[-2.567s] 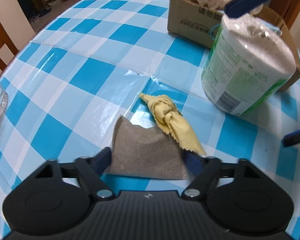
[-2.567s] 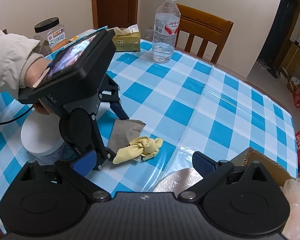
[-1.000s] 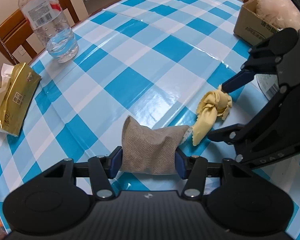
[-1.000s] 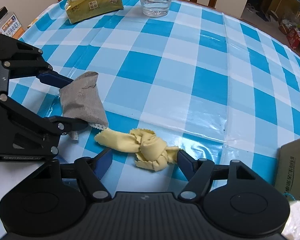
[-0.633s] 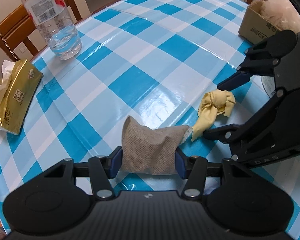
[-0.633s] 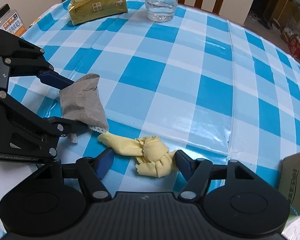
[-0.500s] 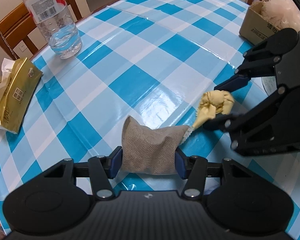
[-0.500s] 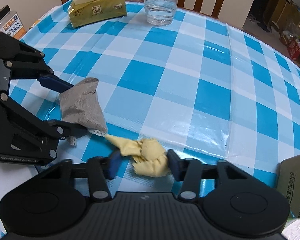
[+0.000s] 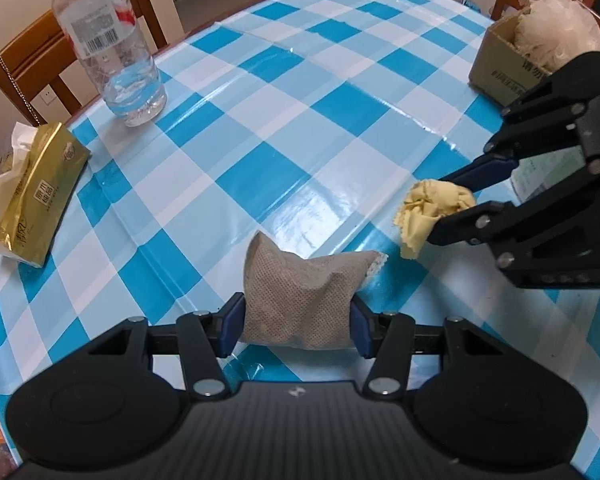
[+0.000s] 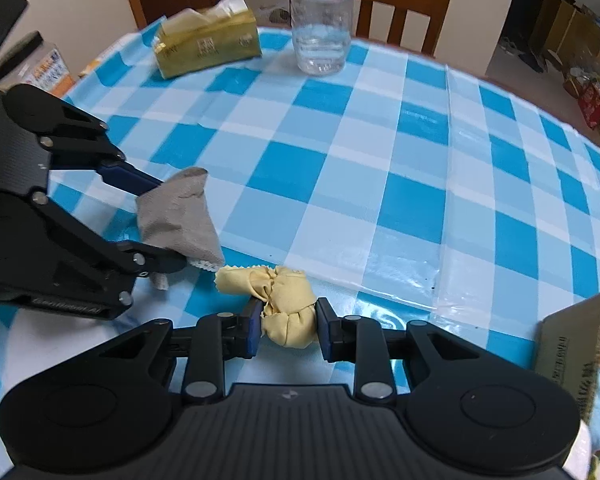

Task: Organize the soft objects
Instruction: 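Carry the grey pouch and yellow cloth over the cardboard box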

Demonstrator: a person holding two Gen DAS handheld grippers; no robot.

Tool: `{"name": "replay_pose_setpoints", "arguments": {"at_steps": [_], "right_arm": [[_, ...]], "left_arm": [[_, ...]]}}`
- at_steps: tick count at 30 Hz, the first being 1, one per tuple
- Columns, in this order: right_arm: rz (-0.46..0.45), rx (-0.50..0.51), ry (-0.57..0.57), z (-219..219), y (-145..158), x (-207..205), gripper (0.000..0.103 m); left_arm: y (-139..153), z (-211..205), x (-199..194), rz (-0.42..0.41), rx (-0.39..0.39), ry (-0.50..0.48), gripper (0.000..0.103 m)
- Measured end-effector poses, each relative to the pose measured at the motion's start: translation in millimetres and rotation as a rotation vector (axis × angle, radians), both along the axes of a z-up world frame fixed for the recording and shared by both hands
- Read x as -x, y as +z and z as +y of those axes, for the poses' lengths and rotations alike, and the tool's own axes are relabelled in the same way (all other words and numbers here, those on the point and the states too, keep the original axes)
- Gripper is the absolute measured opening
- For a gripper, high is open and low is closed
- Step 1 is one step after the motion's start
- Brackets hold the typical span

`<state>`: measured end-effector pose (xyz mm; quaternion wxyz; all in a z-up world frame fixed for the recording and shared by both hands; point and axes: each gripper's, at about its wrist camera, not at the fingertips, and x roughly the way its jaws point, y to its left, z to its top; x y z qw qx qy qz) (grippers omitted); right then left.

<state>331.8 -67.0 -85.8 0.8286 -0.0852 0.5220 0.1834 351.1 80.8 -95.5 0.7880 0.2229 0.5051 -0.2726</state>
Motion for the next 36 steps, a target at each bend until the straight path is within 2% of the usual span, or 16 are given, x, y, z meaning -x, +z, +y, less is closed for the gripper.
{"name": "replay_pose_setpoints", "arguments": {"at_steps": [9, 19, 27, 36], "right_arm": [[-0.046, -0.039, 0.057, -14, 51, 42, 0.032], [-0.085, -0.044, 0.043, -39, 85, 97, 0.032], [-0.104, -0.021, -0.082, -83, 96, 140, 0.032], [-0.123, 0.049, -0.259, -167, 98, 165, 0.032]], "left_arm": [[38, -4, 24, -0.025, 0.001, 0.015, 0.052], [85, -21, 78, -0.096, 0.011, -0.009, 0.052], [103, -54, 116, -0.119, 0.067, -0.088, 0.052], [118, -107, 134, -0.126, 0.122, -0.181, 0.052]]}}
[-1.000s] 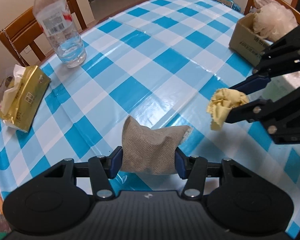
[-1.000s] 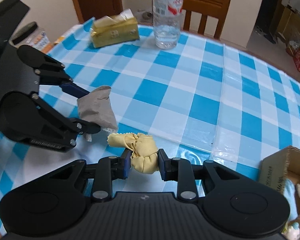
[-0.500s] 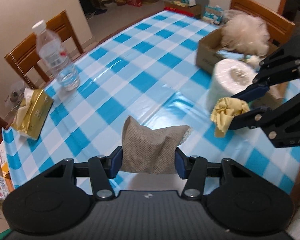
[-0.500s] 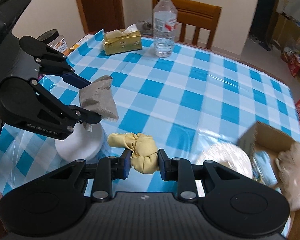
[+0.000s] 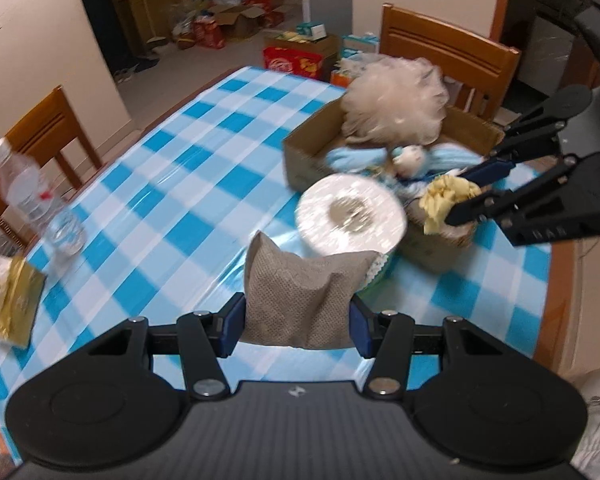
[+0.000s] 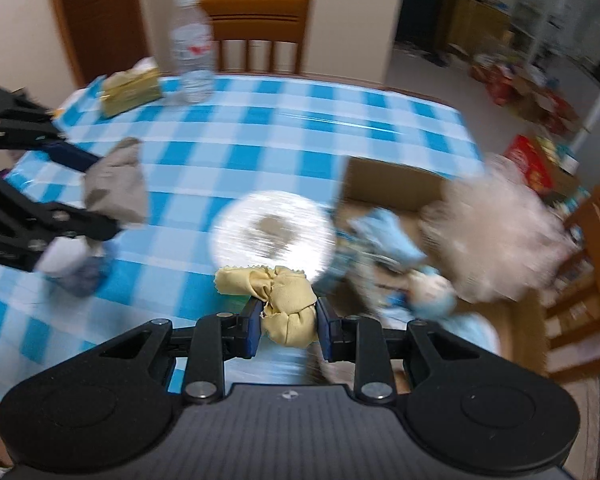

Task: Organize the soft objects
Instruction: 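Carry the grey pouch and yellow cloth over the cardboard box, then open both grippers to drop the pouch and cloth into the box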

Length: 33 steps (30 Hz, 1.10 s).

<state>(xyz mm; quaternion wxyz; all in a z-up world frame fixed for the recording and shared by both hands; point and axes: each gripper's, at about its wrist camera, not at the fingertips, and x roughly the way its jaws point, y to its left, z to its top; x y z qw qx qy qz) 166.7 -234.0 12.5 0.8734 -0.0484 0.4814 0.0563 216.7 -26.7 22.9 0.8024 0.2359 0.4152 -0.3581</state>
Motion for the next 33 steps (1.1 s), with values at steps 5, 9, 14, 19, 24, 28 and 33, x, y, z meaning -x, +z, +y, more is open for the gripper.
{"name": "replay_pose_setpoints", "arguments": {"at_steps": [5, 9, 14, 19, 24, 28, 33], "right_arm": [[0.000, 0.023, -0.078, -42, -9, -2, 0.033], [-0.018, 0.028, -0.114, -65, -18, -9, 0.035], [-0.062, 0.028, -0.135, -83, -22, -14, 0.086], [-0.068, 0.001, -0.122, -95, -26, -10, 0.097], [-0.054, -0.003, -0.138, -107, -32, -5, 0.097], [-0.053, -0.005, -0.164, -117, -35, -3, 0.097], [-0.057, -0.017, -0.183, -124, -35, -1, 0.100]], "left_arm": [[5, -36, 1, -0.006, 0.005, -0.042, 0.052], [8, -67, -2, -0.026, 0.007, -0.073, 0.052], [9, -106, -14, -0.041, 0.013, -0.099, 0.052], [3, -143, -30, -0.038, 0.018, -0.114, 0.052], [-10, -176, -48, -0.037, 0.027, -0.118, 0.053], [-19, -194, -59, -0.061, 0.040, -0.105, 0.081], [-21, -198, -59, -0.124, 0.055, -0.059, 0.094]]}}
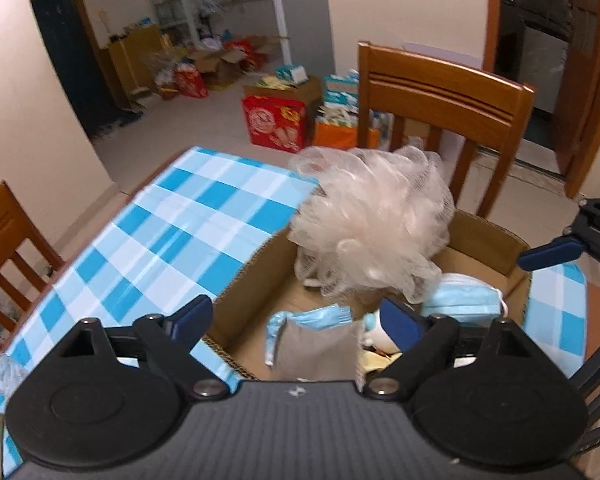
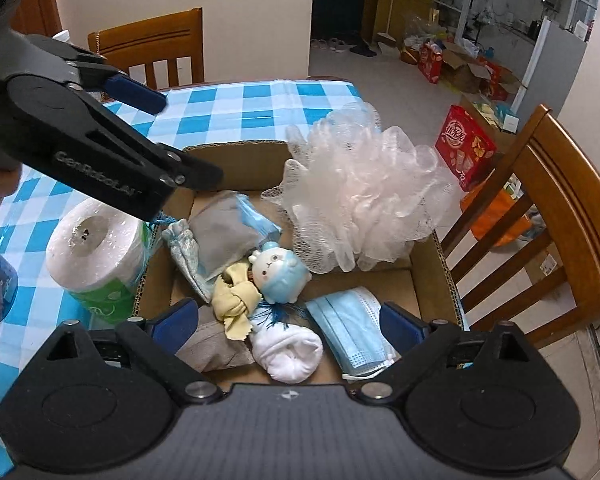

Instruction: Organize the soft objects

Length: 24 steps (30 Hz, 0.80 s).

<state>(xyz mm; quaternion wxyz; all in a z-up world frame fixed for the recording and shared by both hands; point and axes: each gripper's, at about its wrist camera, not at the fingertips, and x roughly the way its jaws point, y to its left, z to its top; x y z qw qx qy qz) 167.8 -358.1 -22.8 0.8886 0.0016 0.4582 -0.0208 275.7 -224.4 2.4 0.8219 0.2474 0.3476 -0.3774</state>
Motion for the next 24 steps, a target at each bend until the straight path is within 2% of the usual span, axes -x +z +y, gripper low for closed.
{"name": "replay_pose_setpoints", "arguments": {"at_steps": [5, 9, 13, 19, 24], "right_arm": [[0.001, -0.020, -0.016, -2, -1, 1, 0.103], [0.024, -0.010, -0.062, 0, -2, 2, 0.103], [0.050, -0.007, -0.160, 2, 1, 11, 0.103], [0.046, -0.011, -0.286, 14, 13, 39, 0.103], [0.025, 0.024, -0.320, 30, 29, 64, 0.103]], "left_arm": [[15, 17, 16, -0.033, 0.037, 0.084, 0.101], [25, 37, 39, -0.048, 0.050, 0.194, 0.102], [23, 52, 59, 0.014, 0.025, 0.287, 0.102], [13, 77, 81, 0.131, 0.069, 0.371, 0.102], [13, 89, 104, 0.137, 0.035, 0.399, 0.102]]}}
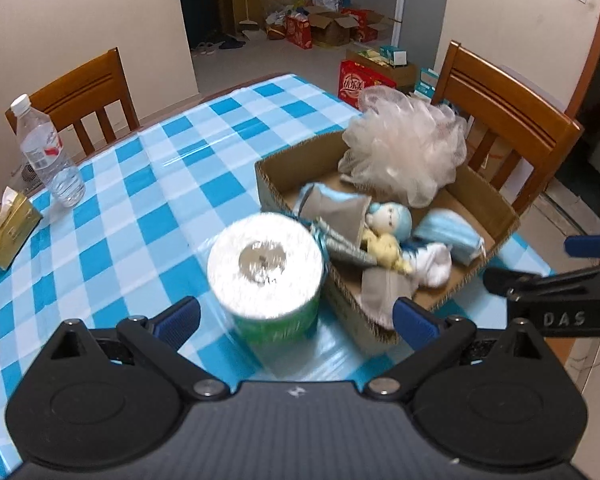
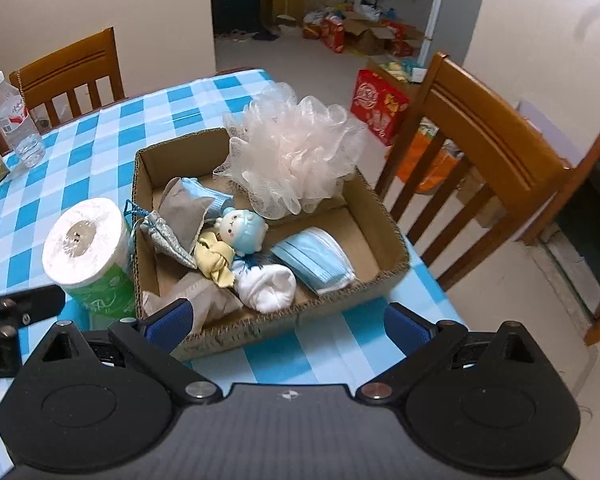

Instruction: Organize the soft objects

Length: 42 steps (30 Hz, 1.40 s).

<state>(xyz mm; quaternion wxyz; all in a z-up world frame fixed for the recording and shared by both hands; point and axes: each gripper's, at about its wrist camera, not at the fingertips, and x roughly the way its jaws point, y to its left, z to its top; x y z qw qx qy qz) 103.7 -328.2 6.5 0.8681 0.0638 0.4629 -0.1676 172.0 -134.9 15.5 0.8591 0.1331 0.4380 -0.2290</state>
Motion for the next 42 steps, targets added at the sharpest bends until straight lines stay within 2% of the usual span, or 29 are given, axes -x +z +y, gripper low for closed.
{"name": "replay_pose_setpoints", "arguments": {"at_steps": [6, 17, 42], "right_arm": [[-0.033, 0.005, -0.011, 16, 13, 24, 0.103], [-0.037, 0.008, -0.052, 22, 16, 51, 0.103], [-0.053, 0.006, -0.054, 24, 20, 62, 0.103]], "left_arm": [[6, 5, 21, -0.014, 0.001, -0.039, 0.102], [10, 7, 40, -0.010, -0.011, -0.044, 0.102], [18, 11, 53, -0.030, -0.022, -0.023, 0.102]]}}
